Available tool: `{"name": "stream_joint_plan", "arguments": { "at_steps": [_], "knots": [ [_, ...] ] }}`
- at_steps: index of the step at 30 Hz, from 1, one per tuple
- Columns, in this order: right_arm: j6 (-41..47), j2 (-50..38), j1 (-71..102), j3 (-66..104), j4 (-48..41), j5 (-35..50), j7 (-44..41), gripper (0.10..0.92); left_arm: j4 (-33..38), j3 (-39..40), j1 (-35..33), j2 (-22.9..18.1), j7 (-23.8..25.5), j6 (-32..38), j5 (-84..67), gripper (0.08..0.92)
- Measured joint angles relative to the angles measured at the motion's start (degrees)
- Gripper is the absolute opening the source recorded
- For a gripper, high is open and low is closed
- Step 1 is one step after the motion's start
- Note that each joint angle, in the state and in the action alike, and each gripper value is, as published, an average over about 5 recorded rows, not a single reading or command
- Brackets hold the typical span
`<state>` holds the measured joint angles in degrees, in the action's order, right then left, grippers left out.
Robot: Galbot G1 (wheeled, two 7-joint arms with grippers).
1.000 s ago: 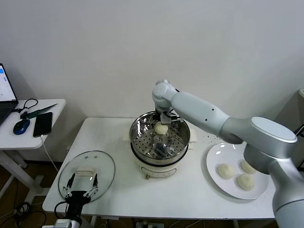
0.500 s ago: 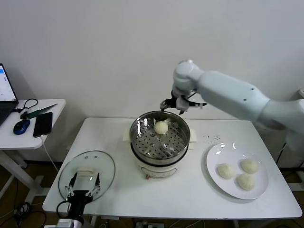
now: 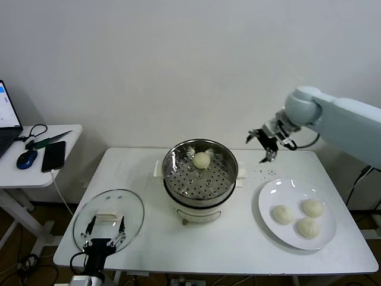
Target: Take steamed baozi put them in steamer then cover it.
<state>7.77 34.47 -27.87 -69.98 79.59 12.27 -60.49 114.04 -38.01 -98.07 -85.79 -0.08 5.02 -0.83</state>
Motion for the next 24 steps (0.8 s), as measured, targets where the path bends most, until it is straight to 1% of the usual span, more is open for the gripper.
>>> {"name": "stream_joint_plan", "arguments": {
  "at_steps": [5, 10, 16, 24],
  "knots": [
    [3.7, -4.1, 9.2, 5.4, 0.3, 0.3, -0.6, 0.823, 0.4, -0.1, 0.4, -0.1, 0.0, -0.2, 0.1, 0.823],
    [5.6, -6.1, 17.5, 10.9, -0.4, -1.0, -1.2, 0.823, 0.5, 0.1, 0.4, -0.3, 0.0, -0.3, 0.6, 0.823],
    [6.3, -6.3, 24.7, 16.2, -3.0, -3.2, -1.4, 0.823, 0.5, 0.1, 0.3, -0.4, 0.0, -0.3, 1.0, 0.823],
    [6.4, -4.2, 29.1, 19.5, -7.0, -5.2, -1.6, 0.823, -0.1, -0.2, -0.3, -0.5, 0.0, 0.0, 1.2, 0.823]
  ]
}}
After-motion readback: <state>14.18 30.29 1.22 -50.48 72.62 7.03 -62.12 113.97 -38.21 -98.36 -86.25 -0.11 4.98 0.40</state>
